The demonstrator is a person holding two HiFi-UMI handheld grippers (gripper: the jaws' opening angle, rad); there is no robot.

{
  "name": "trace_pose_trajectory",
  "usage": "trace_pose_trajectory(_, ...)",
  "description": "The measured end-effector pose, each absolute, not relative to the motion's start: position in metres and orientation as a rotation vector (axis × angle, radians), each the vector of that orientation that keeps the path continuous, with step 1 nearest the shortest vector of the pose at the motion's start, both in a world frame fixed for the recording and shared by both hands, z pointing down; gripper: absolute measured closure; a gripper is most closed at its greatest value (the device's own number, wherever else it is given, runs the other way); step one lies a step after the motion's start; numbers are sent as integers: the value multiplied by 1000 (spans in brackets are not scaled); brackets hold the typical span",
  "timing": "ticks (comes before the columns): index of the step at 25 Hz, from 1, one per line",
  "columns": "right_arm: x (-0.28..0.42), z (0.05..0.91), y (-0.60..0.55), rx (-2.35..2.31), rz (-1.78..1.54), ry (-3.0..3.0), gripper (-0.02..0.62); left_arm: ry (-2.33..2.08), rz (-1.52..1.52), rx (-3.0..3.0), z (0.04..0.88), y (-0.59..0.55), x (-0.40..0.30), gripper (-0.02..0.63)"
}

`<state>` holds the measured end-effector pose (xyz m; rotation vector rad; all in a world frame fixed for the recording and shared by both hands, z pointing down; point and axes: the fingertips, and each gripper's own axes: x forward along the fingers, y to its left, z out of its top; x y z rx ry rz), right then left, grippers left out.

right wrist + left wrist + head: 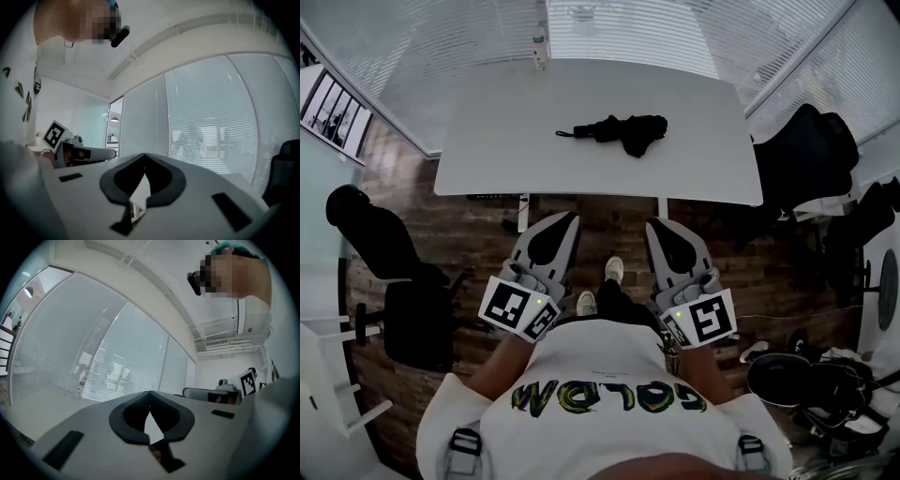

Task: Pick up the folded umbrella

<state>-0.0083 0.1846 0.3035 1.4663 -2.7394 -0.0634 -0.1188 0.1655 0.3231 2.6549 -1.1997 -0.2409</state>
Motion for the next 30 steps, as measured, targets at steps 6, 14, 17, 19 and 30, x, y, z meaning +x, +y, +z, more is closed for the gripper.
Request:
trace_pose_trajectory(6,3,302,150,1467,-81,-2750,584,-1211,-240,2644,327,130,-108,595)
trace_pose_trajectory(14,37,309,62,1458,-67,-2762,584,-1230,-229,2645,330,46,-76,595)
trace_pose_trajectory(17,51,308,34,1455,-69,-2769,584,-1242,-231,2644,328,20,-63,595)
trace_pose_trajectory(19,59,306,17,1449,-70,-2773,584,-1248,-227,2645,326,3,-54,595)
trace_pose_trajectory(30,111,306,-94,1441,-62,-2777,584,-1255,-209,2646,322,-106,-2,595)
